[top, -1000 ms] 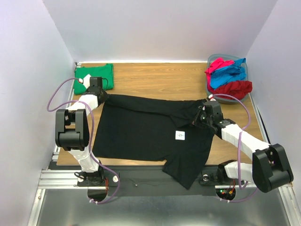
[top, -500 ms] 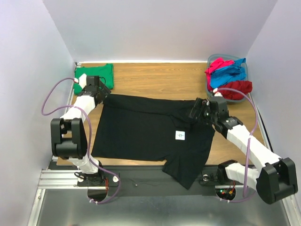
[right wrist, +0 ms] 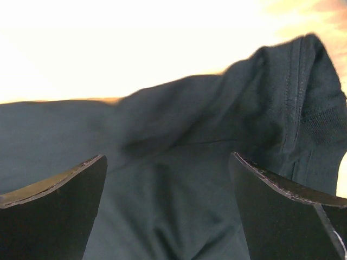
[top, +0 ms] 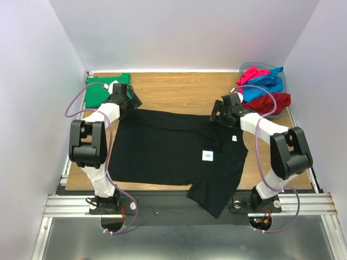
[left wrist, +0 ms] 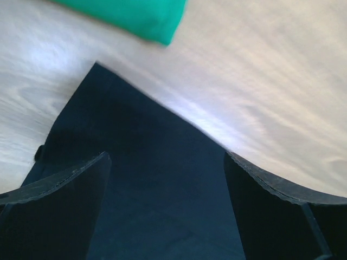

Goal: Fold and stack the t-shirts
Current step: Fold the tshirt

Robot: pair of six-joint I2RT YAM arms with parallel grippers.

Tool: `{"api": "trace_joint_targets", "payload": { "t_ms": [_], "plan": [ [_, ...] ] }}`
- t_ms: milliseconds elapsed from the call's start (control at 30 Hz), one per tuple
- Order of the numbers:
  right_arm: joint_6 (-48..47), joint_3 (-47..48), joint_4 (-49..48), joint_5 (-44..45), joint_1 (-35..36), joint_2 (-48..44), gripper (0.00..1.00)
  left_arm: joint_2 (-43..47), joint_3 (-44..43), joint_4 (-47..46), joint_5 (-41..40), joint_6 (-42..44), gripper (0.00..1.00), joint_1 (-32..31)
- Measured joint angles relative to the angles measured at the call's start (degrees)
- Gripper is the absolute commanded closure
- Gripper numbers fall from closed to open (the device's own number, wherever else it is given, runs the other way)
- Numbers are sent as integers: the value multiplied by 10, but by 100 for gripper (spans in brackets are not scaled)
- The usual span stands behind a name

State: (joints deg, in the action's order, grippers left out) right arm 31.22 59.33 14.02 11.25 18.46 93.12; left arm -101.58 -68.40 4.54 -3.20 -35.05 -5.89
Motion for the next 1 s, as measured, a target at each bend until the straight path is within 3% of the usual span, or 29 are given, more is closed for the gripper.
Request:
{"api": "trace_joint_targets", "payload": {
  "t_ms": [167, 600, 1000],
  "plan": [
    [-16, 13, 1, 14, -1, 71, 0, -59, 0, 0, -3, 8, 3, 0],
    [-150, 190, -63, -1, -16, 240, 0, -62, 9, -26, -19, -9, 2, 40],
    [-239, 222, -55, -53, -20, 242, 0, -17, 40, 11, -37, -15, 2, 43]
  ]
}}
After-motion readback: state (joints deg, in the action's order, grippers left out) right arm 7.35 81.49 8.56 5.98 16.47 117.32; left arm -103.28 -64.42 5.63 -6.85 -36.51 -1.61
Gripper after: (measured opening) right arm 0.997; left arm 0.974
